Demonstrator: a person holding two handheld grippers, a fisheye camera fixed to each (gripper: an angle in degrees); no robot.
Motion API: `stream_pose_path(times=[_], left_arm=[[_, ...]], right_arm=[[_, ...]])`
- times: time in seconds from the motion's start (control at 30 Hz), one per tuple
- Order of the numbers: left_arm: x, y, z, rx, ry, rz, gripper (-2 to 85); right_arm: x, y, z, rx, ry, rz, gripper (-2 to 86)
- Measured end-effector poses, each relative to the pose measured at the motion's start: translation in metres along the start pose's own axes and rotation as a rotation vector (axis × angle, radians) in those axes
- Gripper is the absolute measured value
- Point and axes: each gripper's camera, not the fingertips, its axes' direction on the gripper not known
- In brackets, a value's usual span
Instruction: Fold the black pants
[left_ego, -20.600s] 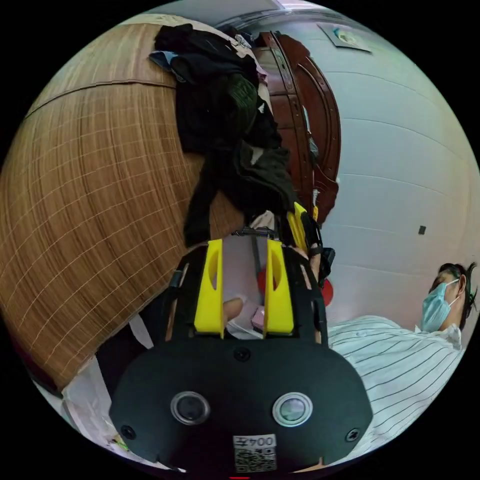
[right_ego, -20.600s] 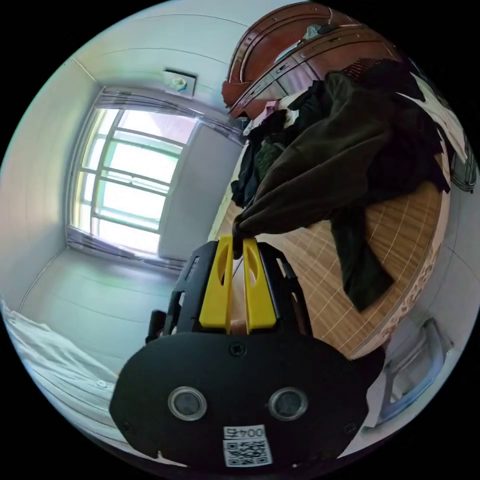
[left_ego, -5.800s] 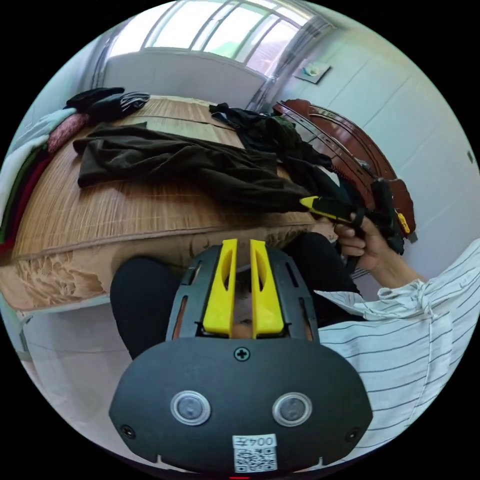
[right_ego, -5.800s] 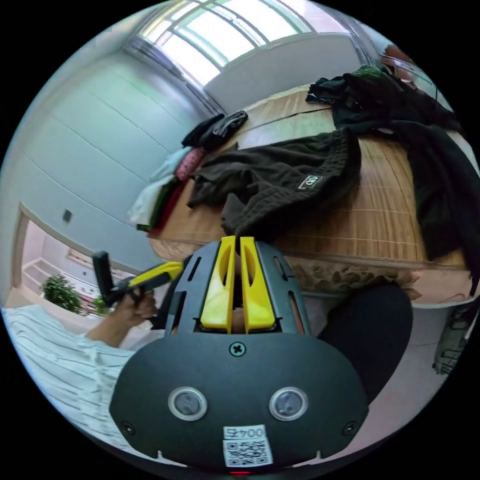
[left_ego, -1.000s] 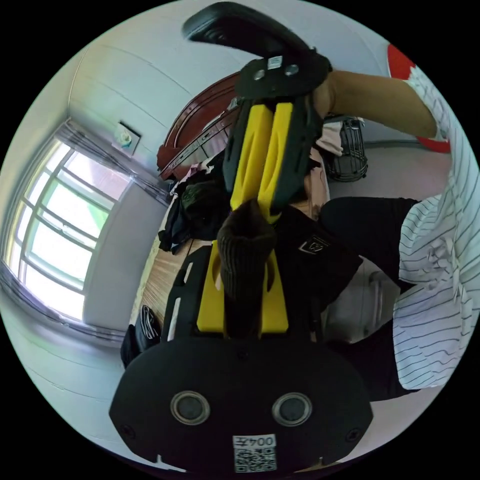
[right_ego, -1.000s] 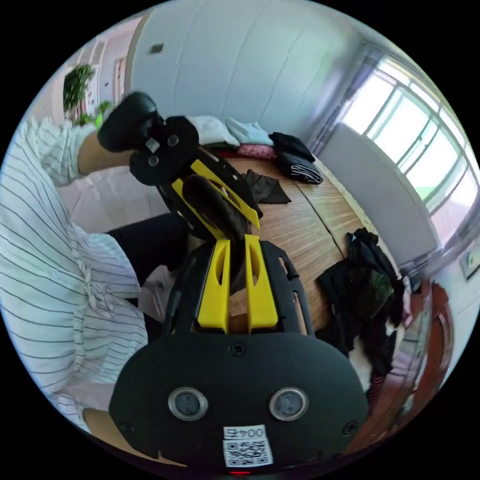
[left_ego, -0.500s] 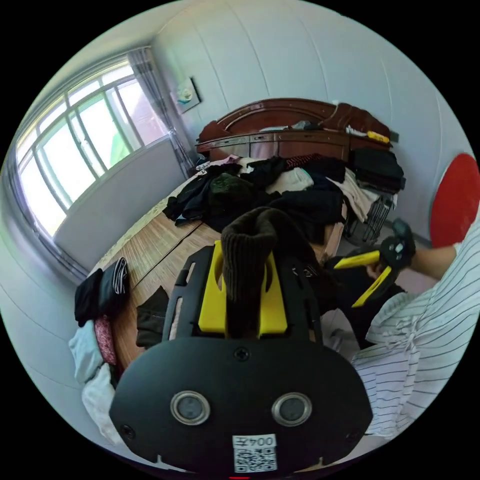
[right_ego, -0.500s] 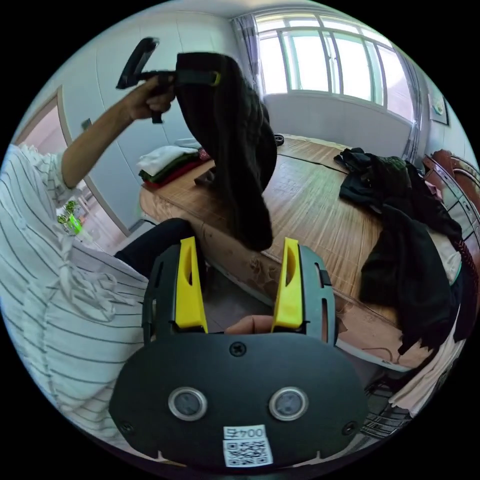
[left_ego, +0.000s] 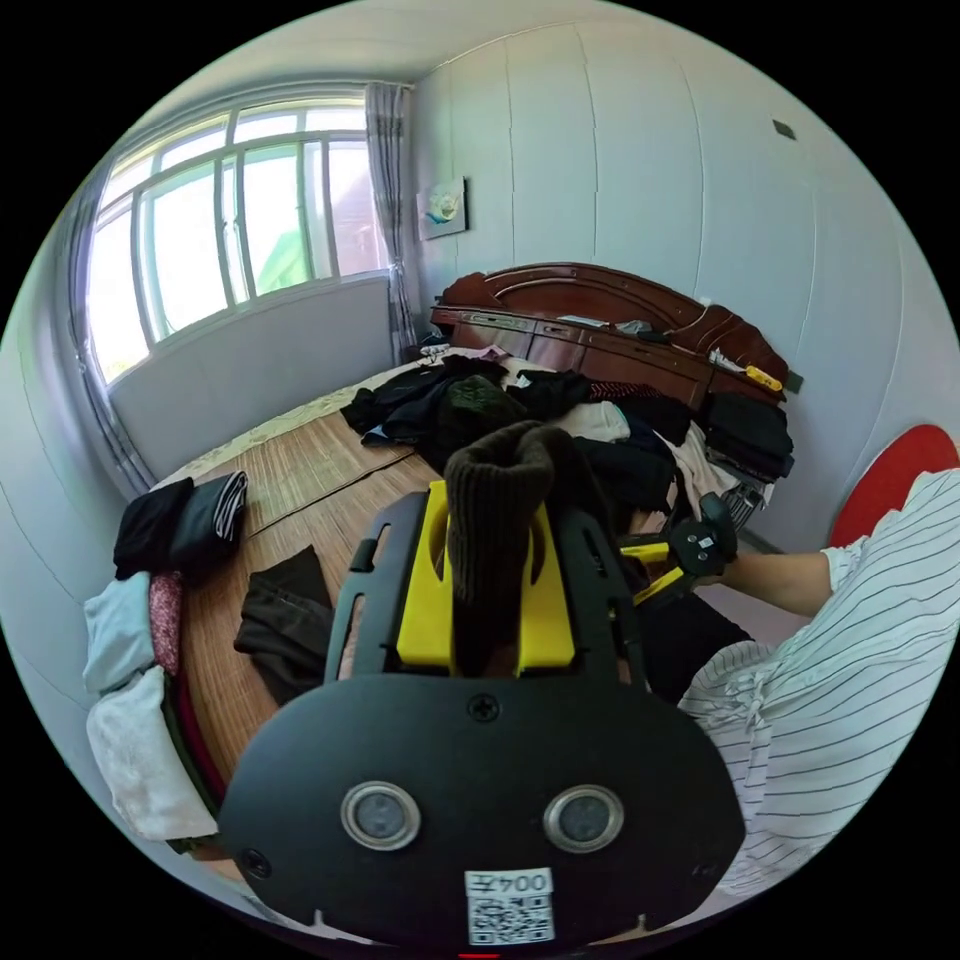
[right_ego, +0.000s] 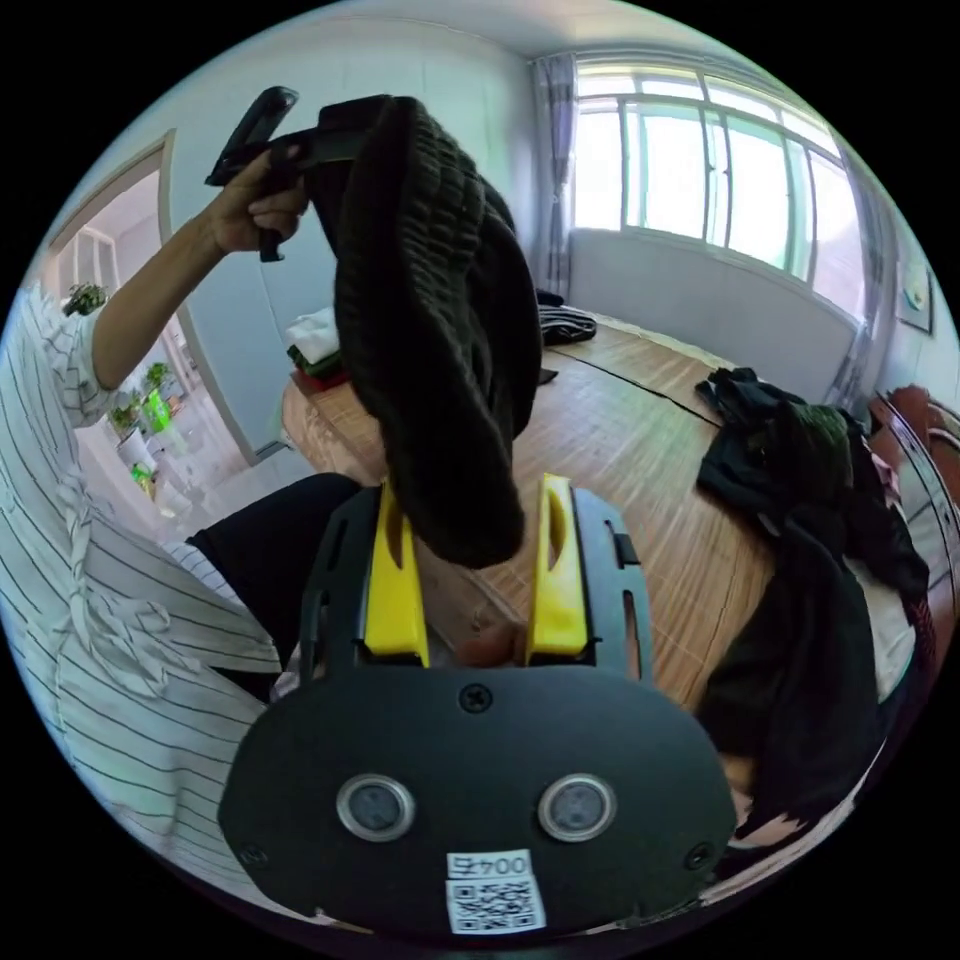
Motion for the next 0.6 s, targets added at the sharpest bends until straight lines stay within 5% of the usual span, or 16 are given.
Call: stream_pose_path(times=[0.23,0.37,0.6], left_arm=[[0.056,0.014,-0.031,0.037,-0.062,-0.077,9.2],[0.09,0.007,-0.074,0.103,-0.071,-0.107,9.2],[0.182,-0.059,-0.184,0.309,-0.113,-0.041,9.8]], right_arm=[[-0.034,-0.048,0.005,0.005,-0.097,0.124,7.3],[-0.011,-0.114,-0.067,0.202,-0.054,0.303,6.7],[-0.082,-0.304,-0.219,0.344,0.152,0.129,6.3]])
